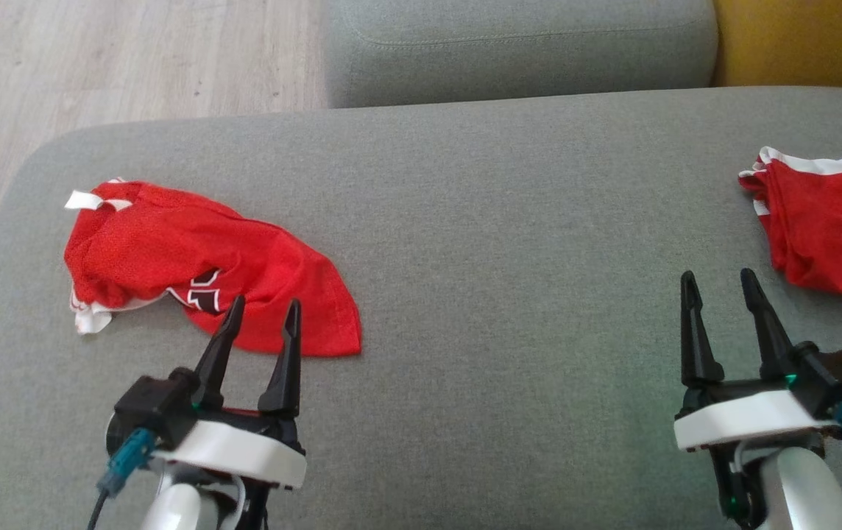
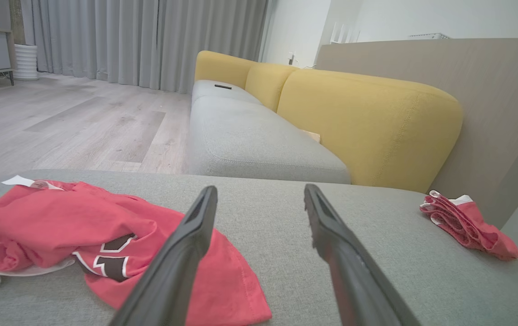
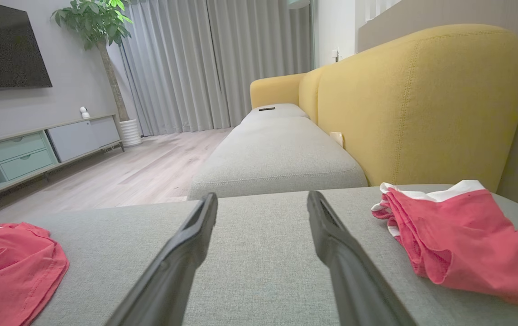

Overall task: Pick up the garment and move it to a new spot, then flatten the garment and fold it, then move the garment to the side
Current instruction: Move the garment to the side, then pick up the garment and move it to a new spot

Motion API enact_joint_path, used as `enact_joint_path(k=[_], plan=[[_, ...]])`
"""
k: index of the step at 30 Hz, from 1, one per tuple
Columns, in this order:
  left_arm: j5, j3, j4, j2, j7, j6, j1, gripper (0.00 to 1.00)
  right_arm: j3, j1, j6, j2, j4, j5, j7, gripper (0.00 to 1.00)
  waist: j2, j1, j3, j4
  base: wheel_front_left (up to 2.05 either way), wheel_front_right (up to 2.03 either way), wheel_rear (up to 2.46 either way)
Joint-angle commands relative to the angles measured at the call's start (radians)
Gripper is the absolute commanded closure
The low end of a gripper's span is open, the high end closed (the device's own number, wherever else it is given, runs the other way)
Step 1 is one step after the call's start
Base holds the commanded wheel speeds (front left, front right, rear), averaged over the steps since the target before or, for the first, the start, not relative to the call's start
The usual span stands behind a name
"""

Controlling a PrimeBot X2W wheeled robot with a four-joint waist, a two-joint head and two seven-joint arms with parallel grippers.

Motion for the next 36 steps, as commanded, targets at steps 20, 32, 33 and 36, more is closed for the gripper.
enact_joint_path(k=[20,32,33,36], plan=[[0.012,0.088,-0.020,0.006,-0.005,0.010,-0.063,0.00,0.108,-0.014,-0.001,-0.003,-0.013,0.024,-0.014,0.00,-0.0001,0.0000,0.017,0.201,0.00,0.00,0.00],[0.031,0.142,-0.011,0.006,-0.005,0.005,-0.044,0.00,0.173,-0.008,-0.001,-0.003,0.010,0.054,-0.014,0.00,-0.0001,0.0000,-0.007,0.365,0.00,0.00,0.00],[0.032,0.145,-0.011,0.006,-0.005,0.004,-0.042,0.00,0.175,-0.007,-0.001,-0.003,0.011,0.056,-0.014,0.00,-0.0001,0.0000,-0.009,0.373,0.00,0.00,0.00],[0.035,0.151,-0.010,0.006,-0.005,0.001,-0.038,0.00,0.175,-0.006,-0.001,-0.003,0.012,0.060,-0.014,0.00,-0.0001,0.0000,-0.012,0.393,0.00,0.00,0.00]])
